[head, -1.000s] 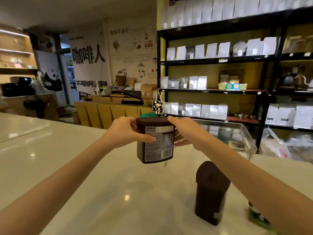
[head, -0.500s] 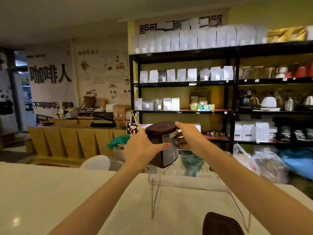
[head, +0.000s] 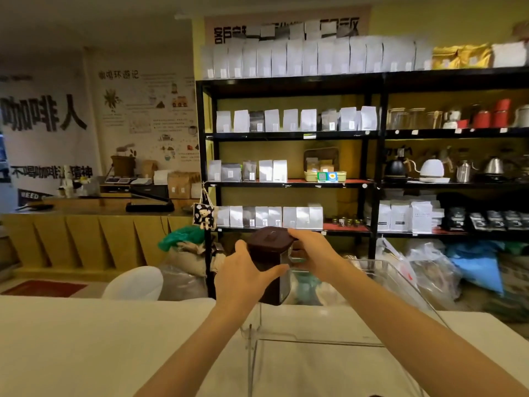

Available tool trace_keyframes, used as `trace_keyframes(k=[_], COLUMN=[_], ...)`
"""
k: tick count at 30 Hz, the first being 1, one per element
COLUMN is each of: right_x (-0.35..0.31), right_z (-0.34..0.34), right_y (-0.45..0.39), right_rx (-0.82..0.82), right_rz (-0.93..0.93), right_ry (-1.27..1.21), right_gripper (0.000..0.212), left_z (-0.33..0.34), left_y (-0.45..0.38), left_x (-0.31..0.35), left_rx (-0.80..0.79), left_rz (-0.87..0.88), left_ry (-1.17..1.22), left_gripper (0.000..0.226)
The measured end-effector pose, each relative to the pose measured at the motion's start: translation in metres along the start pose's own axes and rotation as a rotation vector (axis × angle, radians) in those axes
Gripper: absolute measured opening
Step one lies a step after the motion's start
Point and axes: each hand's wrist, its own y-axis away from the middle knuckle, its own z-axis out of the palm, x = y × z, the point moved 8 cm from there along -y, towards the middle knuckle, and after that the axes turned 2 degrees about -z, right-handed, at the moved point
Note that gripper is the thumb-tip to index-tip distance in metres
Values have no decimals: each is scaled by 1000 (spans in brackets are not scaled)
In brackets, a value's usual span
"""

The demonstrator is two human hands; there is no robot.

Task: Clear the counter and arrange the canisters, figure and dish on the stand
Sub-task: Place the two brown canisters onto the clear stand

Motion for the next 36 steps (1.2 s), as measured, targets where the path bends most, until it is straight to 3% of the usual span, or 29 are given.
trace_keyframes(k=[7, 26, 30, 36], right_x=[1, 7, 8, -1], right_z=[8, 10, 11, 3], right_y=[-19, -38, -36, -17], right_rx=[8, 62, 47, 12], right_rz=[-8, -22, 11, 90], right_ry=[-87, -203, -158, 106], right_gripper=[22, 21, 26, 36], left_z=[2, 15, 17, 22], left_y=[-13, -29, -28, -30], left_x=[-1, -3, -3, 1], left_rx=[-19, -55, -83, -218], left_rz=[66, -35, -31, -19], left_ry=[101, 243, 229, 85], left_gripper=[55, 55, 53, 57])
